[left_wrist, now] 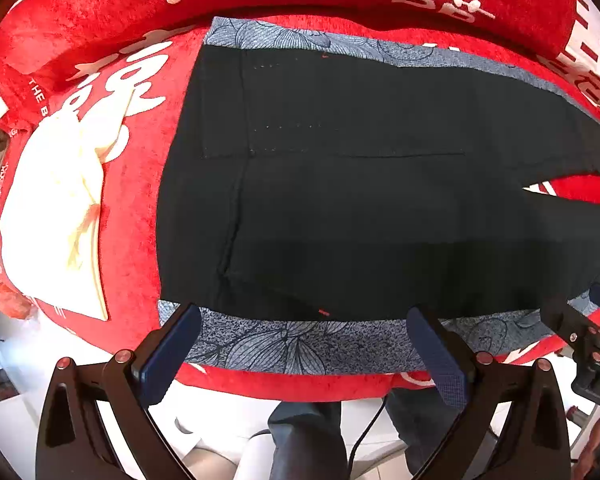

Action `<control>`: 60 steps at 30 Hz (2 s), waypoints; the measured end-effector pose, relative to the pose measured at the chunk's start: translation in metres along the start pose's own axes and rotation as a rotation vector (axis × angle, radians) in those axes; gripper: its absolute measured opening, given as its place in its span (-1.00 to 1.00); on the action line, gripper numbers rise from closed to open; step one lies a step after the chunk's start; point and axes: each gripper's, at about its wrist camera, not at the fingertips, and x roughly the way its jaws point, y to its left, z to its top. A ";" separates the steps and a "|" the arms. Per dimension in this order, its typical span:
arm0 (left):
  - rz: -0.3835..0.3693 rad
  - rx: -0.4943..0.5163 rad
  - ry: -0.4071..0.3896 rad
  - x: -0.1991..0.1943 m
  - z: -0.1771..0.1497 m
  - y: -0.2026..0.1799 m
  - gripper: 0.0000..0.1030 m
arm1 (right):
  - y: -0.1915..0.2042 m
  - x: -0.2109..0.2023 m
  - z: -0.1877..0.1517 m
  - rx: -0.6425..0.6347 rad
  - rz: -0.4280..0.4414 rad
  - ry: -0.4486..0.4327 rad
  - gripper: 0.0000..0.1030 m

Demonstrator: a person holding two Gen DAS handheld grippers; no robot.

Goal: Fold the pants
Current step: 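Position both grippers open over the grey waistband of the black trousers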

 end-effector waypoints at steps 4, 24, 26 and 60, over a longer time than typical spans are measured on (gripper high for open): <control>-0.010 0.009 0.010 0.001 0.001 -0.003 1.00 | -0.005 0.000 0.001 0.006 -0.001 0.000 1.00; 0.043 -0.083 0.006 -0.004 -0.010 -0.023 1.00 | -0.029 0.003 0.007 -0.033 -0.002 -0.006 1.00; 0.037 -0.104 0.005 -0.004 -0.014 -0.021 1.00 | -0.029 0.005 0.006 -0.048 0.002 -0.006 1.00; 0.028 -0.065 0.015 0.025 -0.040 0.017 1.00 | 0.005 0.020 -0.034 -0.021 -0.057 -0.004 1.00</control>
